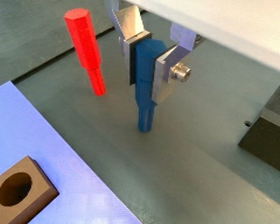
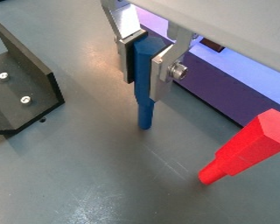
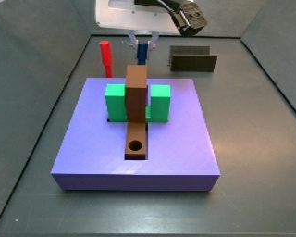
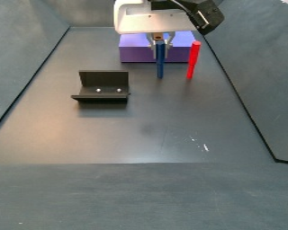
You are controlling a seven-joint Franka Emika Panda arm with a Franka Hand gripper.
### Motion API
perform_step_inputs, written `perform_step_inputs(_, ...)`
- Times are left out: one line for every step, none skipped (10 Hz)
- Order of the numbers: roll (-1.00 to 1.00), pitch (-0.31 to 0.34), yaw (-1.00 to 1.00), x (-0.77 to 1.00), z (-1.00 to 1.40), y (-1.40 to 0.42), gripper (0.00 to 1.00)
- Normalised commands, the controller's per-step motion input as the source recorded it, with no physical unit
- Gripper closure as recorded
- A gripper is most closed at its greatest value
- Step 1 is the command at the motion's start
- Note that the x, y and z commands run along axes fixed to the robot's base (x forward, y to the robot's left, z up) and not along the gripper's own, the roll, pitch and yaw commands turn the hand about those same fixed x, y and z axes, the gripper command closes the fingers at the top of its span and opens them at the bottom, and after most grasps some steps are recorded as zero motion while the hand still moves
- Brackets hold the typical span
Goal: Pick up the blue object. Move up. Move to above the board. Insert the blue object.
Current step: Pick up the blue object.
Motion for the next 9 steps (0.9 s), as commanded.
perform_step_inputs(0.0,0.0,0.0,0.0,0.0,0.0,1.0)
perform_step_inputs(0.0,0.0,0.0,0.0,0.0,0.0,1.0)
perform_step_inputs(0.0,0.0,0.0,0.0,0.0,0.0,1.0)
perform_step_inputs(0.0,0.0,0.0,0.0,0.0,0.0,1.0)
perform_step_inputs(0.0,0.0,0.0,0.0,0.0,0.0,1.0)
perform_step_inputs(0.0,0.0,0.0,0.0,0.0,0.0,1.0)
perform_step_inputs(0.0,0.0,0.0,0.0,0.0,0.0,1.0)
perform_step_inputs(0.0,0.0,0.0,0.0,0.0,0.0,1.0)
perform_step_inputs(0.0,0.0,0.0,0.0,0.0,0.0,1.0)
